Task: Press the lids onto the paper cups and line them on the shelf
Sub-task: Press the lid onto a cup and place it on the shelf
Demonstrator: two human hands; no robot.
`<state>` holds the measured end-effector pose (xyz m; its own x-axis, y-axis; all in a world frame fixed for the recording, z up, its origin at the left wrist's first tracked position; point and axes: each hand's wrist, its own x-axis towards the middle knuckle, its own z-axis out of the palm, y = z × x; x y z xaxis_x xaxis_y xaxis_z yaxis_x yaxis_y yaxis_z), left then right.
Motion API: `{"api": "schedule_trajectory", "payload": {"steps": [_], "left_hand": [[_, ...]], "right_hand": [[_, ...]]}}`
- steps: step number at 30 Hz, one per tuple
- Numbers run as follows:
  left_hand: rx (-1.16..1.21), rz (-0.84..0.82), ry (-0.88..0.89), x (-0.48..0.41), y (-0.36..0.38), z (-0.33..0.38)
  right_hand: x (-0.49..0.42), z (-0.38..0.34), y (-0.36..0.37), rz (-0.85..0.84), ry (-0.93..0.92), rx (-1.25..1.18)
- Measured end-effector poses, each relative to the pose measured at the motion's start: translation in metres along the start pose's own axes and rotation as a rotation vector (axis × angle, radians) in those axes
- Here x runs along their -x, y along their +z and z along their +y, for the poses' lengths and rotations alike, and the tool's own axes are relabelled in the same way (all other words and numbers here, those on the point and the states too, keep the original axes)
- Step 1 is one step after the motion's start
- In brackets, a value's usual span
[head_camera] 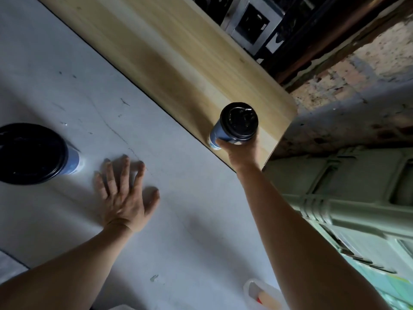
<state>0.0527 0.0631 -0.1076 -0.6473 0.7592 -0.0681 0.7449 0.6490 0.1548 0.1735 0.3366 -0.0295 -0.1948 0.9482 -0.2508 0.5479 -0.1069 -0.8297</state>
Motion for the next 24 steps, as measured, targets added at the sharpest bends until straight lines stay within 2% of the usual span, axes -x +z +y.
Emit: {"api": "schedule_trajectory", "payload": {"steps": [10,16,19,24], "left_hand": [[0.003,-0.016,-0.032,-0.001,-0.007,0.005],[0.002,0.005,-0.025,-0.001,0.000,0.003],[0.002,0.009,-0.009,-0.001,0.004,0.000],[0.020,0.005,0.001,0.001,0.010,-0.003]], "right_hand": [[0.018,0.011,0.005,-0.021,-0.032,-0.127],[0.025,0.016,0.008,-0.039,-0.011,-0.115],[0.037,0.021,0.009,-0.036,0.094,-0.108],[0.080,0.033,0.019,0.087,0.408,0.018]]}}
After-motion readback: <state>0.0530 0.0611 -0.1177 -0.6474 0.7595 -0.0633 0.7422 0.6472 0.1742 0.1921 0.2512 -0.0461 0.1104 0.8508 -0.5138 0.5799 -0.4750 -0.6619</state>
